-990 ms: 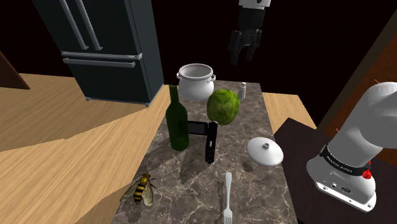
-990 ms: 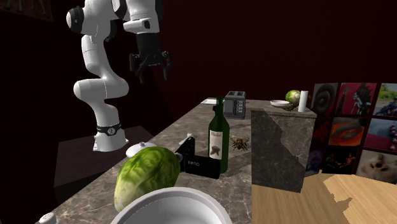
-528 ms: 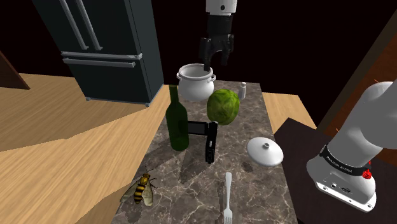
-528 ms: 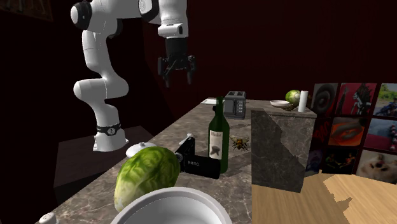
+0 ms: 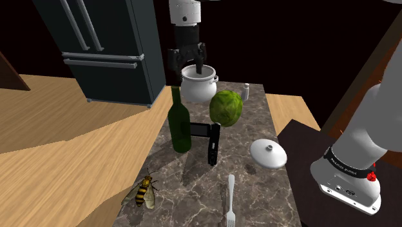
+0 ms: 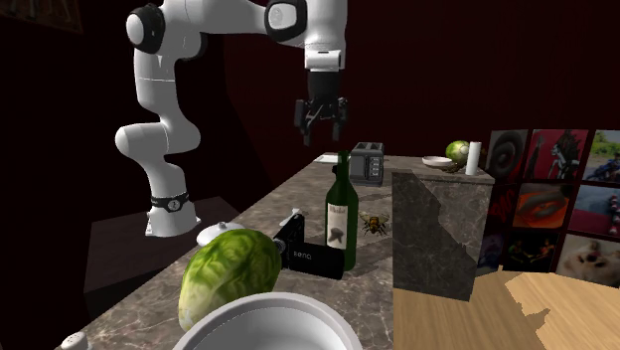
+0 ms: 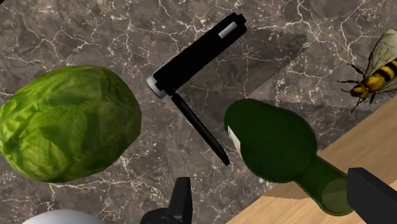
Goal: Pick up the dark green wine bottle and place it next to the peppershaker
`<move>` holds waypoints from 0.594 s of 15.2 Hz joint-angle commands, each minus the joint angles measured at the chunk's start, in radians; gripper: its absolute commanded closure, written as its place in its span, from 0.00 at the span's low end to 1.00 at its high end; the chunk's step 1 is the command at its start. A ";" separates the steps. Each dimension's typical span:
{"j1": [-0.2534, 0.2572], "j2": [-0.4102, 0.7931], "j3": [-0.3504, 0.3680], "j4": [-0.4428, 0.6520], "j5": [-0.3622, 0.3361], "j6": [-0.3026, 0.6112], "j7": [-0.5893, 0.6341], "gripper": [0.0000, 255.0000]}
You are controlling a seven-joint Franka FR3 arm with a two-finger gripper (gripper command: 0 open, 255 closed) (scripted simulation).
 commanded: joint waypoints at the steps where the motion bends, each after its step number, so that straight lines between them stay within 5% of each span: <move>1: 0.029 0.095 0.014 0.107 -0.032 -0.026 0.039 0.00; 4: 0.075 0.226 0.022 0.267 -0.074 -0.076 0.078 0.00; 9: 0.073 0.219 0.021 0.190 -0.072 -0.006 0.077 0.00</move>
